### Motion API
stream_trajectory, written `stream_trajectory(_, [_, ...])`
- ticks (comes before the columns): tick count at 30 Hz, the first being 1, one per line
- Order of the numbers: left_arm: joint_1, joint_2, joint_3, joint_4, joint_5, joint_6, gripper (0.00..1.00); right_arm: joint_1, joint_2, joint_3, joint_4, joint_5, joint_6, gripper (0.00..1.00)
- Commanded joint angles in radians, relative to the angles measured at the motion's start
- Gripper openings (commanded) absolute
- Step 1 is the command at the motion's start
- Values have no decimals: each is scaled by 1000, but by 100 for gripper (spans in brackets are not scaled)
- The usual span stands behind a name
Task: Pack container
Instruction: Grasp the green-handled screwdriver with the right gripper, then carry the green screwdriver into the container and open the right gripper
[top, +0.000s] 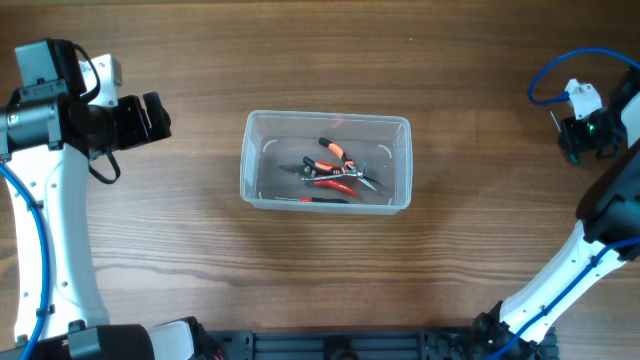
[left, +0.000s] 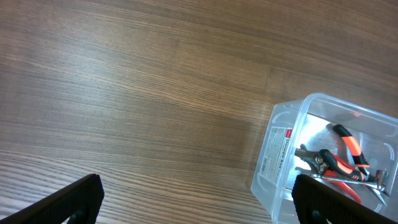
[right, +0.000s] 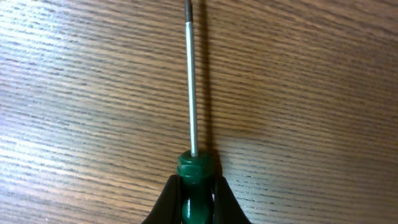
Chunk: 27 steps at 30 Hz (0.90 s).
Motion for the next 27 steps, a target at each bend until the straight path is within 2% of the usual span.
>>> stream_trajectory(1, [3,-3,0,0,16,-6,100,3,52,-40,10,-43,109,5])
stream_trajectory(7, [3,-3,0,0,16,-6,100,116,-97,27,0,-109,179,4])
stream_trajectory(11, [3,-3,0,0,16,-6,100,272,-275,56,-72,-130,142,4])
stream_trajectory(15, [3,-3,0,0,15,-6,100,512,-436,56,-143,-130,52,4])
stream_trajectory(17, [3,-3,0,-1,15,-6,100,685,-496,56,-163,-132,17,4])
stream_trajectory(20, [3,-3,0,0,15,-6,100,893,-504,50,-227,-134,-62,4])
stream_trajectory(23, [3,-3,0,0,15,-6,100,1043,-488,10,-232,-138,-83,4])
stream_trajectory(27, [3,-3,0,0,16,-6,100,1180,-422,-19,-229,-138,-76,4])
